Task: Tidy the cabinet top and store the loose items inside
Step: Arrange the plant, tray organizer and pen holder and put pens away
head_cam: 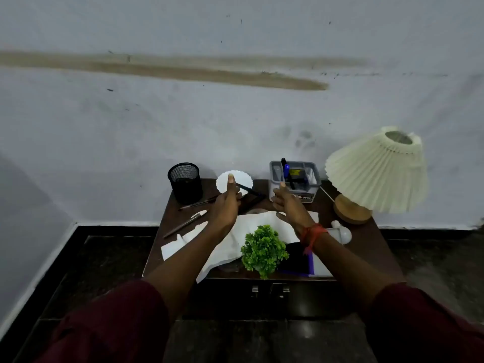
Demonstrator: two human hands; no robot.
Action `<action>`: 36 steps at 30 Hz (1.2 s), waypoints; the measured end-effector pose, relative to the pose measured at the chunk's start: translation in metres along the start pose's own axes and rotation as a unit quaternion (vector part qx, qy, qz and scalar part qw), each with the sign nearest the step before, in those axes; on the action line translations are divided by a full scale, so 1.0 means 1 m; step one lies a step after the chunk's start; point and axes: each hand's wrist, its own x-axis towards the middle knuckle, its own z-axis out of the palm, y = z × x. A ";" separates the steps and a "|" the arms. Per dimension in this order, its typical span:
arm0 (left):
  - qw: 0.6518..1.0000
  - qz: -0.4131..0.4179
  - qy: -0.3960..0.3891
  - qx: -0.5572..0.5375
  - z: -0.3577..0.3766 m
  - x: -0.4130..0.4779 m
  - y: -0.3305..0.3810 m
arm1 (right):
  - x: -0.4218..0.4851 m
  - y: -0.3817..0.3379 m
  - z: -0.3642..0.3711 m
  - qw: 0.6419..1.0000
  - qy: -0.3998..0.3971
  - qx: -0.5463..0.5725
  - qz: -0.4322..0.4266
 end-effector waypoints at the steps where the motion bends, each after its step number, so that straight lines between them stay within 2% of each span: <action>1: 1.000 0.000 -0.004 0.002 0.002 0.006 -0.001 | 0.005 0.000 0.002 1.000 0.005 0.008 -0.001; 8: 0.999 -0.022 -0.025 0.012 0.021 0.029 -0.010 | 0.022 -0.001 0.013 0.999 -0.042 0.021 -0.015; 18: 0.998 -0.009 -0.045 0.033 0.025 0.023 -0.008 | 0.026 -0.003 0.024 0.998 -0.033 -0.002 -0.053; 24: 0.998 0.014 -0.029 0.045 0.010 -0.008 0.021 | 0.010 -0.018 0.034 0.994 -0.021 -0.076 -0.082; 29: 0.997 0.054 -0.012 0.049 -0.012 -0.036 0.048 | -0.007 -0.042 0.054 0.990 -0.033 -0.085 -0.109; 36: 0.996 0.064 0.045 0.040 -0.055 -0.064 0.078 | -0.030 -0.075 0.094 0.981 -0.038 -0.122 -0.143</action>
